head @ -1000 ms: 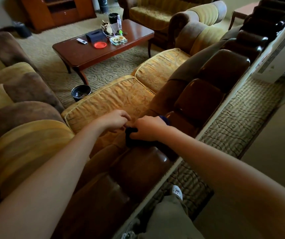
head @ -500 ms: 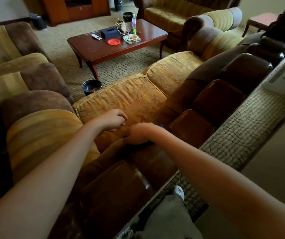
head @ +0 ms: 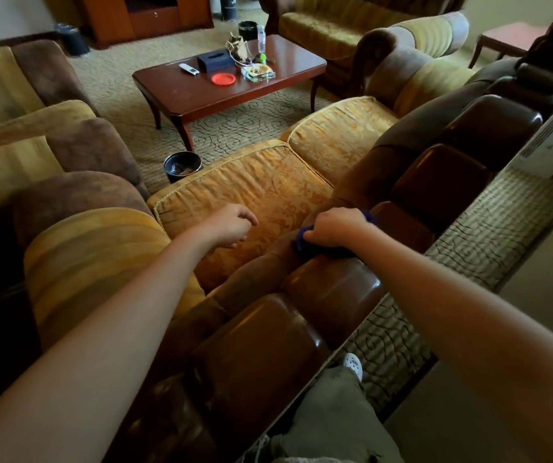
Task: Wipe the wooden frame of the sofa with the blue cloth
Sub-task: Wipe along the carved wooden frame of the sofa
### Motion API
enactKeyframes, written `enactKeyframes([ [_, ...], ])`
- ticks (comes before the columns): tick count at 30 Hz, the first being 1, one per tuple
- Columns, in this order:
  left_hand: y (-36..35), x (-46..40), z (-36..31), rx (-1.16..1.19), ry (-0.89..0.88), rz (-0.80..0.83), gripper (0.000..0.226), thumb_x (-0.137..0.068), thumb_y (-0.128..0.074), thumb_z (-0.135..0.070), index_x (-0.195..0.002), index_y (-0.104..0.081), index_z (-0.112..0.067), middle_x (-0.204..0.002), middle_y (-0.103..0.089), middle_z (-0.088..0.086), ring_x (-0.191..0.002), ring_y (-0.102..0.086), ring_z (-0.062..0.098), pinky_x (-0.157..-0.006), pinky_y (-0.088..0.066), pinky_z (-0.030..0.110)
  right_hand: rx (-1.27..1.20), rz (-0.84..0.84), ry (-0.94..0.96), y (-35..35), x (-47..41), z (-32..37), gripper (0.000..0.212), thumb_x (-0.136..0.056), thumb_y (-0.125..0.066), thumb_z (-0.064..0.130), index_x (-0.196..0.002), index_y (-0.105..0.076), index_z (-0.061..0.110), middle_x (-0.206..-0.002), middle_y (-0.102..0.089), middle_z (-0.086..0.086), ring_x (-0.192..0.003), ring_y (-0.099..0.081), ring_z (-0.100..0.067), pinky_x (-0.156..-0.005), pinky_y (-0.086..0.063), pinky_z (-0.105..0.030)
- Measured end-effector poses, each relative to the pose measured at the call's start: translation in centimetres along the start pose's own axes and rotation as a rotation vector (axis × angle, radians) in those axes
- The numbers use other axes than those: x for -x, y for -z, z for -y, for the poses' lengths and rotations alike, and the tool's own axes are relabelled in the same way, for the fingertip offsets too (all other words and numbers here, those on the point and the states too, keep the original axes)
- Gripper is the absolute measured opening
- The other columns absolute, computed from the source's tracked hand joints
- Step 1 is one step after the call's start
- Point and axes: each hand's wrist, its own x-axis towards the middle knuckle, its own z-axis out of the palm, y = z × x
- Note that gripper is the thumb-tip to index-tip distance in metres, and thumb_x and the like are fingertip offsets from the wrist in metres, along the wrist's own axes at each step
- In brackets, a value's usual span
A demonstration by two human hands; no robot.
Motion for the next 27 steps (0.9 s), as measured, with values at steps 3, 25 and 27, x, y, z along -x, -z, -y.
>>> enactKeyframes([
  [3, -0.9, -0.5, -0.9, -0.007, -0.018, 0.028, 0.027, -0.096, -0.036, -0.009, -0.106, -0.058, -0.02, -0.116, -0.053, 0.005, -0.099, -0.057, 0.017, -0.084, -0.052, 0.036, -0.129, -0.029, 0.052, -0.2, 1.6, 2.0, 0.048, -0.093, -0.037, 0.055, -0.103, -0.062, 0.016, -0.093, -0.06, -0.001, -0.079, -0.054, -0.018, -0.067, -0.042, -0.031],
  [25, -8.2, -3.4, -10.6, 0.049, -0.247, 0.127, 0.029, -0.097, -0.039, -0.009, -0.121, -0.053, -0.015, -0.079, -0.053, 0.0, -0.074, -0.051, 0.016, -0.064, -0.04, 0.027, -0.195, -0.951, 0.034, -4.4, 1.8, -12.8, 0.03, -0.085, -0.055, 0.027, -0.107, -0.067, 0.011, -0.109, -0.069, -0.005, -0.111, -0.061, -0.025, -0.101, -0.038, -0.047],
  [27, -8.4, -3.5, -11.0, 0.036, -0.245, 0.103, 0.029, -0.098, -0.039, -0.009, -0.124, -0.052, -0.013, -0.083, -0.054, 0.002, -0.08, -0.051, 0.02, -0.064, -0.039, 0.028, -0.335, -0.965, -0.027, -4.7, 2.7, -10.9, 0.028, -0.082, -0.058, 0.026, -0.104, -0.069, 0.012, -0.102, -0.071, -0.007, -0.092, -0.067, -0.027, -0.083, -0.05, -0.039],
])
